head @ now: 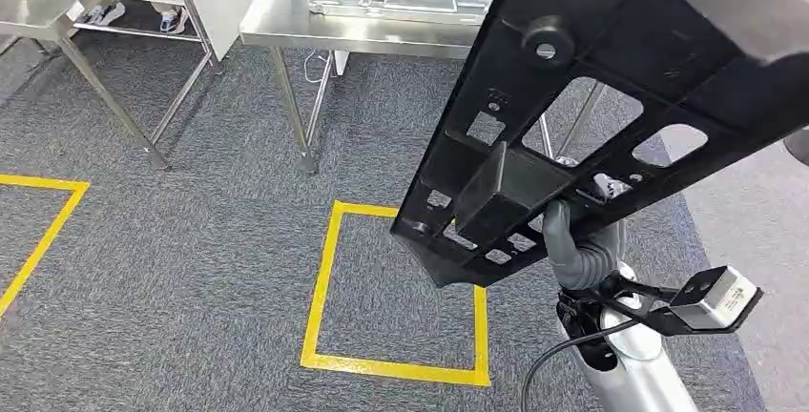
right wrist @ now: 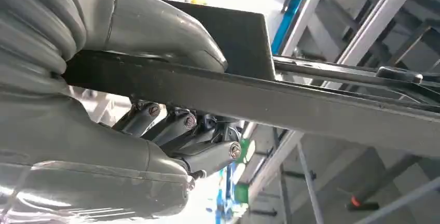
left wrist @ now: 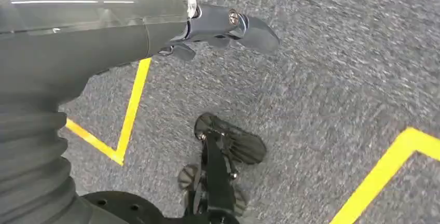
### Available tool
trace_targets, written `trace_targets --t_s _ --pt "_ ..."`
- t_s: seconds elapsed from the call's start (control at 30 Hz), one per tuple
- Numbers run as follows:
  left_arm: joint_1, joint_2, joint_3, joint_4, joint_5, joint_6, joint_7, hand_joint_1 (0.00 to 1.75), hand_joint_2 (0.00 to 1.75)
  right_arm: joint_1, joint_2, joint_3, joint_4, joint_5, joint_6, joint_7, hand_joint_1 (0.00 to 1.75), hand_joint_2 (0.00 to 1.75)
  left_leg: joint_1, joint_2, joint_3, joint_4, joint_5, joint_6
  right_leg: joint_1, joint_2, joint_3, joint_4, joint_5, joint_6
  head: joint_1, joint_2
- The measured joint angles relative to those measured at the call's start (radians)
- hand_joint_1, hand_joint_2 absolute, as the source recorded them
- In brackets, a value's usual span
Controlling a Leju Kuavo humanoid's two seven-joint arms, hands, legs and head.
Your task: Take the parts from the cabinet and place them on the table.
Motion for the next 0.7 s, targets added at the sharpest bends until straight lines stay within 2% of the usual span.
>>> trace_targets --t_s 0.03,0.13,0.17,0.2,0.23,0.27,0.33,0.37,0.4,0.43,0.5,0.53,0.57,0.6,0.67,0.7 --pt "0.0 -0.001 0.0 0.0 -0.003 -0.002 -0.001 0.0 1.75 -0.001 0.0 0.0 0.0 0.014 -0.01 0.007 1.75 1.75 -0.006 0.001 0.0 0.002 -0.003 -0.006 0.007 -0.009 0.022 -0.044 -0.015 -0.005 0.0 0.0" --pt "0.0 -0.001 0.0 0.0 -0.007 -0.003 -0.003 0.0 1.75 0.001 -0.003 0.001 0.0 0.039 -0.043 0.037 1.75 1.75 -0.005 0.003 0.004 -0.002 -0.006 -0.025 0.015 -0.001 0.019 -0.042 -0.016 -0.02 -0.002 0.0" --pt "-0.002 -0.001 0.0 0.0 -0.008 -0.003 -0.003 0.0 1.75 0.001 -0.006 0.001 0.0 0.043 -0.051 0.048 1.75 1.75 -0.005 0.004 0.008 -0.004 -0.006 -0.031 0.014 0.001 0.021 -0.047 -0.013 -0.027 0.0 0.0" --pt "-0.002 -0.001 0.0 0.0 -0.008 -0.003 -0.004 0.0 1.75 0.001 -0.006 0.001 -0.001 0.045 -0.055 0.053 1.75 1.75 -0.001 0.001 0.005 0.006 -0.013 -0.036 0.005 0.0 0.03 -0.056 -0.009 -0.034 -0.002 0.0" --pt "-0.002 -0.001 0.0 0.0 -0.008 -0.003 -0.005 0.0 1.75 0.0 -0.006 0.001 -0.001 0.045 -0.055 0.055 1.75 1.75 -0.001 -0.003 -0.006 0.034 -0.031 -0.038 0.005 0.001 0.035 -0.059 -0.011 -0.04 -0.005 0.0" --pt "-0.001 -0.001 0.0 0.0 -0.008 -0.003 -0.005 0.0 1.75 -0.001 -0.006 0.001 -0.001 0.046 -0.056 0.055 1.75 1.75 0.0 -0.005 -0.036 0.096 -0.065 -0.04 0.006 0.001 0.038 -0.058 -0.014 -0.046 -0.007 0.0" --pt "0.0 -0.001 0.0 0.0 -0.008 -0.003 -0.005 0.0 1.75 0.001 -0.006 0.002 -0.001 0.049 -0.056 0.058 1.75 1.75 0.0 -0.005 -0.13 0.269 -0.133 -0.045 0.01 0.003 0.042 -0.057 -0.019 -0.053 -0.007 0.0" --pt "0.002 -0.001 0.0 0.0 -0.008 -0.003 -0.005 0.0 1.75 0.003 -0.006 0.002 0.0 0.049 -0.056 0.059 1.75 1.75 0.0 -0.005 -0.16 0.316 -0.14 -0.047 0.011 0.005 0.044 -0.056 -0.022 -0.053 -0.008 0.0" --pt "0.003 -0.001 -0.001 0.0 -0.008 -0.003 -0.005 0.0 1.75 0.004 -0.006 0.003 0.0 0.049 -0.056 0.06 1.75 1.75 0.0 -0.005 -0.173 0.322 -0.121 -0.046 0.012 0.01 0.048 -0.055 -0.026 -0.053 -0.008 0.0" --pt "0.004 -0.001 -0.001 0.0 -0.008 -0.003 -0.005 0.0 1.75 0.005 -0.006 0.004 0.0 0.049 -0.056 0.06 1.75 1.75 0.0 -0.005 -0.155 0.261 -0.067 -0.043 0.013 0.014 0.056 -0.054 -0.033 -0.051 -0.009 0.0" --pt "0.003 -0.001 -0.001 0.0 -0.008 -0.003 -0.006 0.0 1.75 0.005 -0.006 0.005 0.0 0.049 -0.056 0.061 1.75 1.75 -0.001 -0.007 -0.079 0.085 0.039 -0.034 0.014 0.017 0.075 -0.051 -0.047 -0.046 -0.009 0.0" --pt "0.005 0.0 -0.001 0.0 -0.008 -0.003 -0.006 0.0 1.75 0.005 -0.006 0.005 0.0 0.049 -0.056 0.061 1.75 1.75 -0.002 -0.012 -0.054 0.039 0.039 -0.025 0.013 0.018 0.08 -0.052 -0.054 -0.042 -0.008 0.0" --pt "0.006 0.0 -0.001 0.0 -0.008 -0.002 -0.005 0.0 1.75 0.003 -0.006 0.005 0.0 0.049 -0.056 0.061 1.75 1.75 -0.009 -0.015 -0.047 0.023 0.036 -0.02 0.021 0.02 0.074 -0.044 -0.058 -0.036 -0.006 0.0" --pt "0.001 -0.001 -0.001 0.0 -0.008 -0.002 -0.005 0.0 1.75 0.004 -0.006 0.006 0.0 0.048 -0.06 0.064 1.75 1.75 -0.01 -0.015 -0.051 0.026 0.029 -0.016 0.015 0.021 0.069 -0.046 -0.056 -0.029 -0.007 0.0" --pt "0.002 0.0 -0.001 0.0 -0.008 0.0 -0.005 0.0 1.75 0.005 -0.006 0.009 0.0 0.043 -0.075 0.081 1.75 1.75 -0.014 -0.015 -0.052 0.021 0.025 -0.007 0.013 0.021 0.072 -0.052 -0.059 -0.019 -0.007 0.0" --pt "-0.002 -0.001 -0.001 0.0 -0.008 0.001 -0.005 0.0 1.75 0.004 -0.008 0.01 -0.001 0.036 -0.077 0.087 1.75 1.75 -0.001 -0.014 -0.042 0.008 0.028 0.0 0.015 0.022 0.074 -0.051 -0.067 -0.013 -0.007 0.0"
